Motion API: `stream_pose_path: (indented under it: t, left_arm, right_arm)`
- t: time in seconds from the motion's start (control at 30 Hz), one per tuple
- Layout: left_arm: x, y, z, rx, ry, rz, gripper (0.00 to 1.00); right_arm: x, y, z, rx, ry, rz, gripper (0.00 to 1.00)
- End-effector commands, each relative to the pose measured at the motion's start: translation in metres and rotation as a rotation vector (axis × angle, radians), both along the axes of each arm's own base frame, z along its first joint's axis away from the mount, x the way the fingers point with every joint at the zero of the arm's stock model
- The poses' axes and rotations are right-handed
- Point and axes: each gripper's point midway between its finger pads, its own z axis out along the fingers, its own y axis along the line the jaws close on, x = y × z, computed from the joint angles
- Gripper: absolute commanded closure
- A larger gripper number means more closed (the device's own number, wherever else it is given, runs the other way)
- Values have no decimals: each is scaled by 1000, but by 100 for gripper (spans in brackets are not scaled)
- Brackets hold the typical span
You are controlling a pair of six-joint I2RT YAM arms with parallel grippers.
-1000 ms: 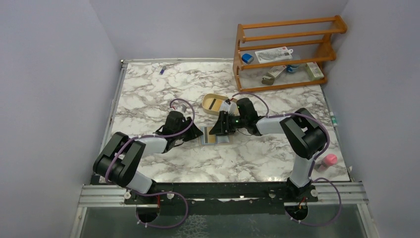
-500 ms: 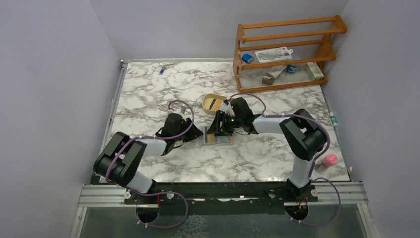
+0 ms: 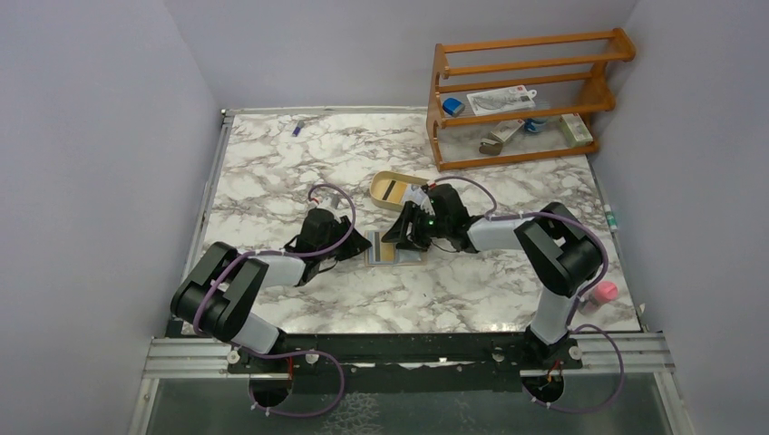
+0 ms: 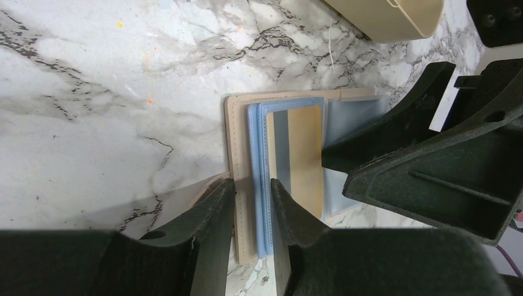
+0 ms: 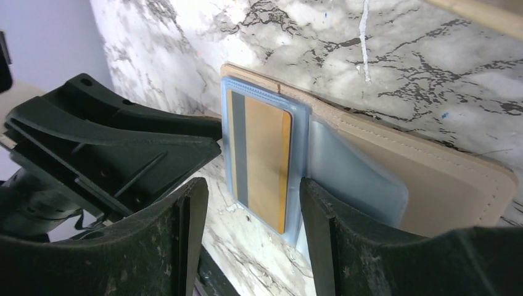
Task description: Take the credit cards out of the card holder
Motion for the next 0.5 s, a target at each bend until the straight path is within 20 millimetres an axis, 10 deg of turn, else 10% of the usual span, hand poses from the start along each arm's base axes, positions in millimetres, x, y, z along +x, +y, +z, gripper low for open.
stream_pose_path:
  t: [0.0, 0.47]
  left_arm:
    - [-28, 11, -31, 73, 110, -10, 71]
    - [-30, 11, -36, 84, 118, -10, 71]
  right_arm:
    - [-16, -16, -52, -55, 81, -46, 38]
    - [-1, -19, -13, -12, -112, -64, 38]
